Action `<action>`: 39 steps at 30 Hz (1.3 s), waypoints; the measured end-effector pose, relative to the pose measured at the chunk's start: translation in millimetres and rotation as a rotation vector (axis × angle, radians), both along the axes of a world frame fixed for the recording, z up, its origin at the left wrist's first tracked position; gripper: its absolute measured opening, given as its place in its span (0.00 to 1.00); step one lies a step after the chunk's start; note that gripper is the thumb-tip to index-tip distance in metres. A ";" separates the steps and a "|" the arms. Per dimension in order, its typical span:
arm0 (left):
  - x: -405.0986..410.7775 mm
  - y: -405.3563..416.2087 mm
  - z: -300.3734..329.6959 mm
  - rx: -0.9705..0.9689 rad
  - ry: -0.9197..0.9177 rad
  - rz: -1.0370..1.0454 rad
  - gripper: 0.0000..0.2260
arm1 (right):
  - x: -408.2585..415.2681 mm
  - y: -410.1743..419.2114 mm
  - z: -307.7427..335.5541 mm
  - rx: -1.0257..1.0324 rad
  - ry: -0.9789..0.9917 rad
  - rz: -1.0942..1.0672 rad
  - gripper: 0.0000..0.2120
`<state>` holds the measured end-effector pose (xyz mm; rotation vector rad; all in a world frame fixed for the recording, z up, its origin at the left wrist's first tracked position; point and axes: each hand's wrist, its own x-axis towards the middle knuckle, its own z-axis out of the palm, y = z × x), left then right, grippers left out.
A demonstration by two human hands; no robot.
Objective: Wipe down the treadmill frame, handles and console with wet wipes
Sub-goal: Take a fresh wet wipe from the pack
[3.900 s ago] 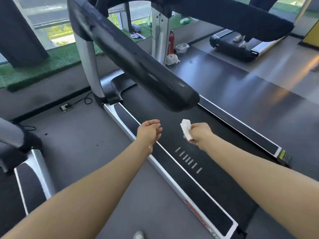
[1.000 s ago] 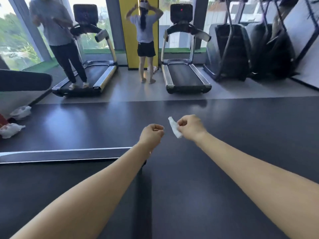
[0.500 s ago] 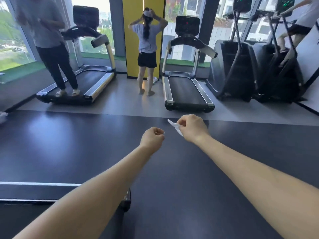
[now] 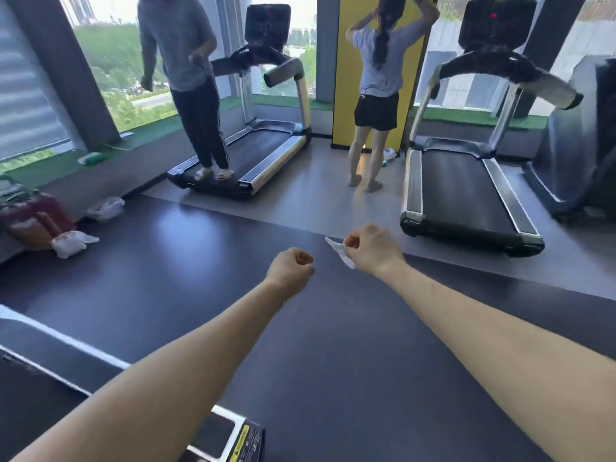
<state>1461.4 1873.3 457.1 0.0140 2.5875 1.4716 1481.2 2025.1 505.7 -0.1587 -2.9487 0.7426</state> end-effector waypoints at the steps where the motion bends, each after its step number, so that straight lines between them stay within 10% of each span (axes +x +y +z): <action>1: -20.1 2.4 4.5 -0.010 0.010 0.023 0.09 | -26.8 5.7 4.9 -0.006 -0.001 0.040 0.15; 19: -378.5 -120.0 -12.0 -0.053 -0.021 0.359 0.10 | -443.6 -127.9 4.4 -0.021 -0.041 0.460 0.10; 39: -703.9 -422.4 -17.9 -0.090 -0.087 0.884 0.09 | -847.2 -474.0 -22.5 -0.041 -0.124 0.941 0.05</action>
